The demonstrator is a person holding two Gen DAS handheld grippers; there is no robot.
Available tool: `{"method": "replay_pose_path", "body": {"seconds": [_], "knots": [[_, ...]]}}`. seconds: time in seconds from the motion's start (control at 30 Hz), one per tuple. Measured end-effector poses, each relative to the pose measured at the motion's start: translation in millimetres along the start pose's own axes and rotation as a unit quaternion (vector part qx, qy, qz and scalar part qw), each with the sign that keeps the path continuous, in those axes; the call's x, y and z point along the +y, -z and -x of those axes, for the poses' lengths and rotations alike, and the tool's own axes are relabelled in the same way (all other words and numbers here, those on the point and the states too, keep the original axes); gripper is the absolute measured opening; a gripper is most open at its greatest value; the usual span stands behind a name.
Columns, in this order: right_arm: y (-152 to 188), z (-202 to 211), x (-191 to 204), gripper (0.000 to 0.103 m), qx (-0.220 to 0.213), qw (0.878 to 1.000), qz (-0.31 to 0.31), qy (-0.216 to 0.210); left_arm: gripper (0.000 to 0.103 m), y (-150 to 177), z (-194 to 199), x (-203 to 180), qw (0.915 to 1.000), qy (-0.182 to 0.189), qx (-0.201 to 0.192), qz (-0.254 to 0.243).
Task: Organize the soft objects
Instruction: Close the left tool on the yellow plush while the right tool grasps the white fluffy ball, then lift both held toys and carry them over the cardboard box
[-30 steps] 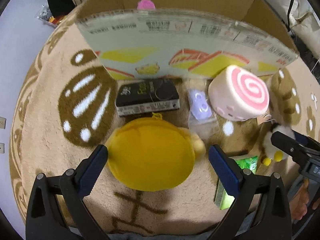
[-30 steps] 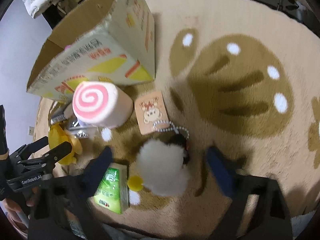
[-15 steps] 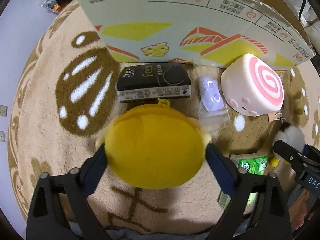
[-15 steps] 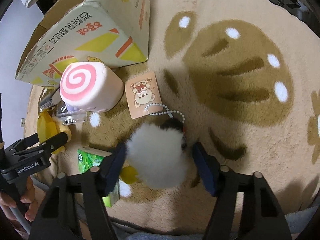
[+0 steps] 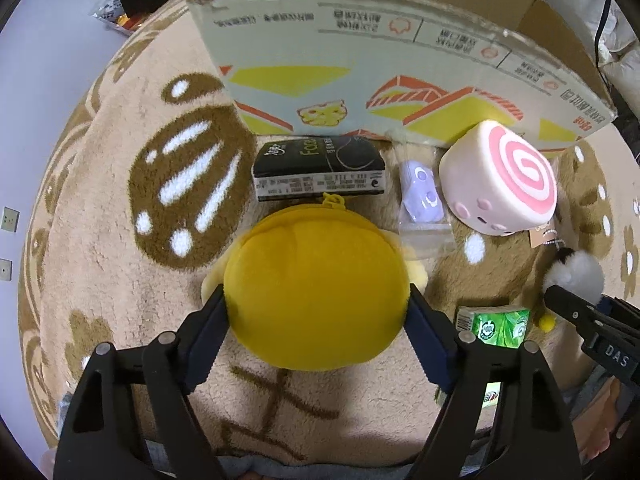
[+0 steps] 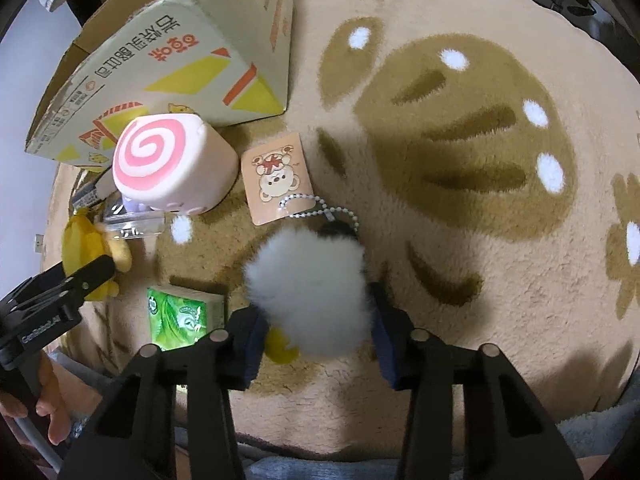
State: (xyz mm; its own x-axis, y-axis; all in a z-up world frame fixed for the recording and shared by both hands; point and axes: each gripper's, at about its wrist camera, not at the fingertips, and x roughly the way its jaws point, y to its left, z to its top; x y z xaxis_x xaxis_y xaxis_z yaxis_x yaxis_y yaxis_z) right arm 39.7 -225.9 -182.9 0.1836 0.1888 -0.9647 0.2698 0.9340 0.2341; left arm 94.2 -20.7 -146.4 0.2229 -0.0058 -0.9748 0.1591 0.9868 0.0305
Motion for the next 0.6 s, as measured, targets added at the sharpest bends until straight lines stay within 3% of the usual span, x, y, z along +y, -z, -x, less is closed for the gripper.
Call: {"method": "replay_pose_path", "body": {"seconds": [0.17, 0.23, 0.33, 0.5, 0.6], "knots": [[1.1, 1.2, -0.2, 0.034, -0.005, 1.0, 0.004, 0.01, 0.082, 6.6, 20.0, 4.1, 0.9998, -0.006, -0.019, 0.007], [1.2, 5.7, -2.3, 0.025, -0.009, 1.0, 0.005, -0.01, 0.082, 9.6, 25.8, 3.8, 0.9995, -0.005, -0.028, 0.011], [-0.6, 12.6, -0.7, 0.024, -0.022, 0.996, 0.01, -0.084, 0.082, 15.5, 36.5, 3.7, 0.9988, -0.005, -0.046, 0.018], [-0.7, 31.4, 8.7, 0.024, -0.07, 0.991, 0.038, -0.11, 0.082, 26.0, 61.9, -0.8, 0.995, -0.003, -0.096, 0.03], [4.8, 50.4, 16.5, 0.024, -0.118, 0.986, 0.06, -0.102, 0.082, 31.7, 86.4, -3.4, 0.9878, 0.003, -0.154, 0.023]]}}
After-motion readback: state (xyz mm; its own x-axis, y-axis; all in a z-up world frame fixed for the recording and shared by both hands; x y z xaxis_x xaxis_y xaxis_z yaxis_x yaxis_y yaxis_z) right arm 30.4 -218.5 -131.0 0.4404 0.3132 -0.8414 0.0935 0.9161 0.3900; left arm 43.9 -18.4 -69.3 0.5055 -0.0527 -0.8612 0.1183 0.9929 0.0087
